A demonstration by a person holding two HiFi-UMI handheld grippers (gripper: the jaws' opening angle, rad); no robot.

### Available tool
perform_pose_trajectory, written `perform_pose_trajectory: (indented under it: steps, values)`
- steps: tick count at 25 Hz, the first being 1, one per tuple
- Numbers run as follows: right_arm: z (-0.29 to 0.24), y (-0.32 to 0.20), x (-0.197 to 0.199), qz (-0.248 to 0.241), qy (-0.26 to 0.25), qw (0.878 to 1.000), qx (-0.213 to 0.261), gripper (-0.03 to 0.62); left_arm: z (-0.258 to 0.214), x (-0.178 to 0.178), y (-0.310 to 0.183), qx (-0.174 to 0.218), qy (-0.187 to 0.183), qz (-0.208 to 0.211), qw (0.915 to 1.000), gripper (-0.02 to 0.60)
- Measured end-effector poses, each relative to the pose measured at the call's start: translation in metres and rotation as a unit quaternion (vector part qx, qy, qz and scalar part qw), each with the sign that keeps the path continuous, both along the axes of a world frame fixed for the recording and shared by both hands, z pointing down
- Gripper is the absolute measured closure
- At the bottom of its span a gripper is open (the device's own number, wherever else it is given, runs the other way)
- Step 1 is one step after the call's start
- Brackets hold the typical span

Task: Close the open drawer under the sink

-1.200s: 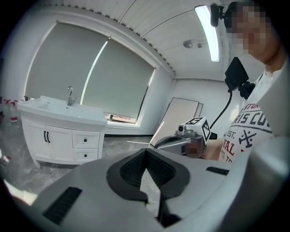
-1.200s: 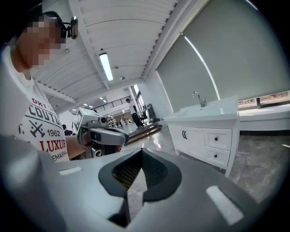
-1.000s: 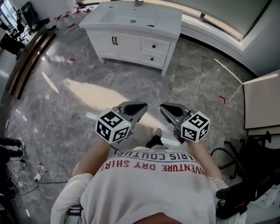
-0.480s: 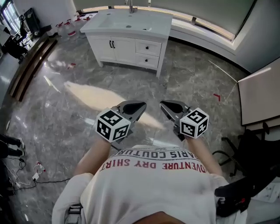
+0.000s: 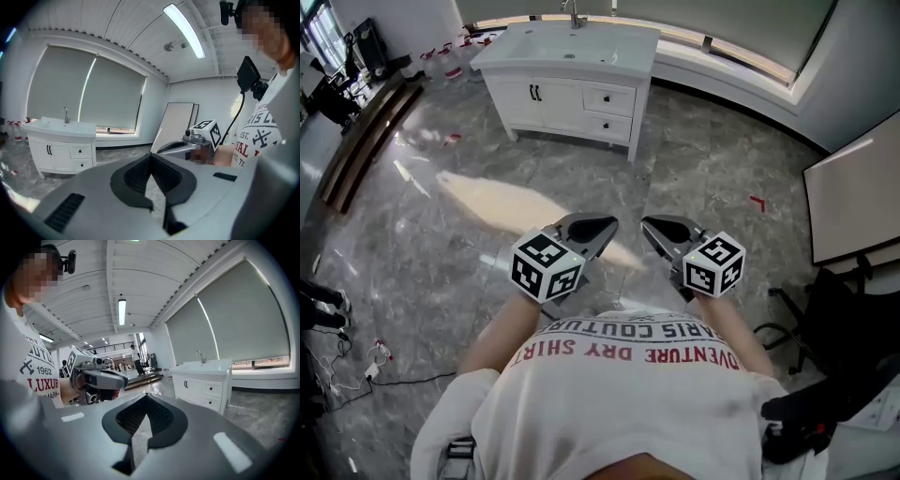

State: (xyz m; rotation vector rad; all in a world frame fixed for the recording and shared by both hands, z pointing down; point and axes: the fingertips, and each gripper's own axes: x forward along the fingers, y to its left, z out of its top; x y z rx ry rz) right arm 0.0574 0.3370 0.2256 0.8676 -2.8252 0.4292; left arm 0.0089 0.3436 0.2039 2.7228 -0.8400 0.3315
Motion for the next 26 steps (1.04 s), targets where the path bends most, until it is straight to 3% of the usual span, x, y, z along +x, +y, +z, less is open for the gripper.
perform_pose_trajectory:
  steps: [4,18,26]
  values:
    - [-0.005,0.011,0.002,-0.008,-0.021,1.000,0.000,0.594,0.003,0.004,0.008,-0.005,0.003,-0.007,1.0000,0.580]
    - [-0.007,0.041,0.002,-0.012,-0.027,1.000,-0.005,0.594,0.002,0.007,0.036,-0.002,0.000,-0.004,1.0000,0.580]
    - [-0.005,0.049,-0.001,-0.017,-0.007,1.000,0.002,0.594,0.002,0.008,0.042,-0.001,-0.003,0.000,1.0000,0.580]
